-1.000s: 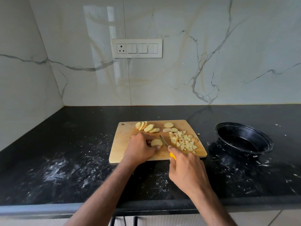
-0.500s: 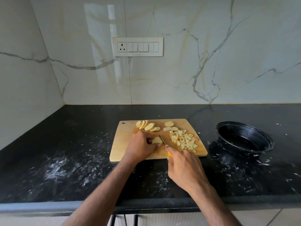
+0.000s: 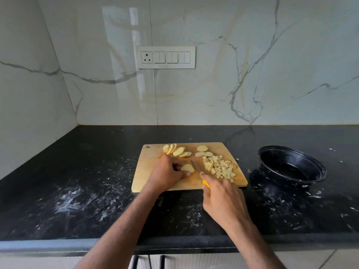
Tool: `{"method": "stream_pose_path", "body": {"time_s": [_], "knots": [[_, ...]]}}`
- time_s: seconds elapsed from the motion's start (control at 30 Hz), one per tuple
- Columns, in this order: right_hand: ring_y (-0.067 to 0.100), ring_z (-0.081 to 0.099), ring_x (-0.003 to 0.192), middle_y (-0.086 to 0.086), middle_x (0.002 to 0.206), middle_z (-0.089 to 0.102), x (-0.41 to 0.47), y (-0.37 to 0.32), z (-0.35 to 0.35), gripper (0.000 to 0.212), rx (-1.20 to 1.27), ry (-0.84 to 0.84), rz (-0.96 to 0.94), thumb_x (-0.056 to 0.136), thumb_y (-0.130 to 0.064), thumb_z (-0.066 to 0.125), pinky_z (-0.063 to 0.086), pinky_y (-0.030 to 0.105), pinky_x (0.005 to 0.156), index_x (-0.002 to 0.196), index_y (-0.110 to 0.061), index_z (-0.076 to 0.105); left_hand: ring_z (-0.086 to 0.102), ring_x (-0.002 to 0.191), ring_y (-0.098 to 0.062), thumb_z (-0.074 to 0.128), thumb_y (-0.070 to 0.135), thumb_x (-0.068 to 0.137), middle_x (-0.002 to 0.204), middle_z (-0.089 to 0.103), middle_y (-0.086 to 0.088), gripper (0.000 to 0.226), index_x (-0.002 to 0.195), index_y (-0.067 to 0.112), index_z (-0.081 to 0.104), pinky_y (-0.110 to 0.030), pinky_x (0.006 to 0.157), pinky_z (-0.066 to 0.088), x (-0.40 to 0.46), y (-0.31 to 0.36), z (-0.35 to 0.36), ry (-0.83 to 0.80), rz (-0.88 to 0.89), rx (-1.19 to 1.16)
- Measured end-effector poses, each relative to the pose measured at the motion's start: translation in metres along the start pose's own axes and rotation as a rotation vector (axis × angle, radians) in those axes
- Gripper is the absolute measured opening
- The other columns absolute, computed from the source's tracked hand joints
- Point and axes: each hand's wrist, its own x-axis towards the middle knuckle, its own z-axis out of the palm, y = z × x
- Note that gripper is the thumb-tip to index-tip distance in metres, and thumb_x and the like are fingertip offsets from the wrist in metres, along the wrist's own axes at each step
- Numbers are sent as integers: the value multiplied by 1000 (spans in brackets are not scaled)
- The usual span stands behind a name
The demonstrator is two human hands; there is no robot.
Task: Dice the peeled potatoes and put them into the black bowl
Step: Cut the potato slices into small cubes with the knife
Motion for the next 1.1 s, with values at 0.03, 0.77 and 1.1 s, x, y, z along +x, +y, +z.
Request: {"method": "stream_pose_path", "body": {"time_s": [0.03, 0.77, 1.1], "knots": [[9, 67, 70, -7, 80, 72, 0, -1, 0, 44, -2, -10, -22, 100, -36, 51, 56, 25, 66, 143, -33, 51, 61, 75, -12, 87, 32, 74, 82, 72, 4, 27, 96, 20, 79, -25, 67, 53, 0, 0, -1, 1, -6, -9], [1, 57, 53, -13, 74, 71, 1, 3, 5, 43, 5, -31, -88, 100, -34, 54, 53, 14, 60, 142, -28, 54, 61, 87, 6, 77, 5, 85, 99, 71, 15, 25, 106, 18, 78, -3, 76, 46, 11, -19, -17, -112, 27, -24], [2, 49, 44, -12, 65, 67, -1, 1, 5, 42, -37, -38, -75, 99, -30, 55, 52, 19, 48, 141, -26, 55, 62, 84, 4, 75, 8, 86, 94, 71, 16, 23, 106, 18, 78, -8, 76, 50, 9, -17, -17, -97, 45, -13]]}}
